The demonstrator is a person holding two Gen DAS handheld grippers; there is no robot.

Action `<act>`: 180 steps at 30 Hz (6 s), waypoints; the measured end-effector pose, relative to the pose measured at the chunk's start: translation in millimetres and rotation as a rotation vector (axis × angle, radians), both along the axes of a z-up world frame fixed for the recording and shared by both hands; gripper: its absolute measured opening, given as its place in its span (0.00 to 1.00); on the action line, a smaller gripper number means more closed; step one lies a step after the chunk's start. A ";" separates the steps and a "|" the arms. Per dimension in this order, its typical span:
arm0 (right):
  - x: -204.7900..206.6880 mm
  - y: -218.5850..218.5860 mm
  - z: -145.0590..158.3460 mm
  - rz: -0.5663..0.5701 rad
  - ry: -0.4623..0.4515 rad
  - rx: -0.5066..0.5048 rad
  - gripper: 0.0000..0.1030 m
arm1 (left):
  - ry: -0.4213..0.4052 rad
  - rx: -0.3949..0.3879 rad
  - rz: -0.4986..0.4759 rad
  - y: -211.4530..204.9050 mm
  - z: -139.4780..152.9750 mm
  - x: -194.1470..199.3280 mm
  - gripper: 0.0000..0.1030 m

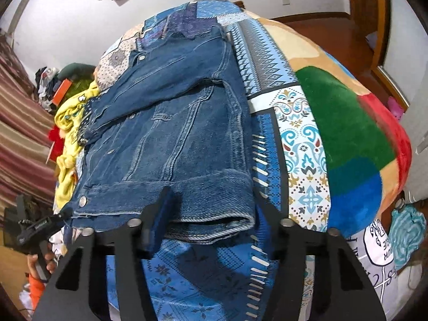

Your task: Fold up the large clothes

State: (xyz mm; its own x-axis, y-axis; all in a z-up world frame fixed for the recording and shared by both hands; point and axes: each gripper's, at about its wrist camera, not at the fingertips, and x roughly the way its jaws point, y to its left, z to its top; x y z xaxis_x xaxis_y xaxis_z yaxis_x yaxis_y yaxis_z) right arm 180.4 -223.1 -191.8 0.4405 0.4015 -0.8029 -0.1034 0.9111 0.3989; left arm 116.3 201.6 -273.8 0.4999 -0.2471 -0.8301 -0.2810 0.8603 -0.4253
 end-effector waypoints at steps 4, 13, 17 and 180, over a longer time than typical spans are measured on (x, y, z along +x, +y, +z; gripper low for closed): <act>-1.7 -2.8 1.5 -0.019 -0.006 -0.004 0.20 | -0.035 -0.004 0.027 3.7 8.4 -0.2 0.22; 7.5 2.9 28.4 0.004 -0.100 -0.006 0.12 | -0.178 0.041 0.036 -1.9 56.9 10.4 0.11; 30.0 14.4 51.9 0.058 -0.180 -0.020 0.12 | -0.262 0.043 0.011 -0.7 83.9 32.0 0.10; 166.1 203.6 51.2 0.404 -0.254 -0.292 0.85 | -0.457 -0.150 0.295 67.8 118.2 192.6 0.19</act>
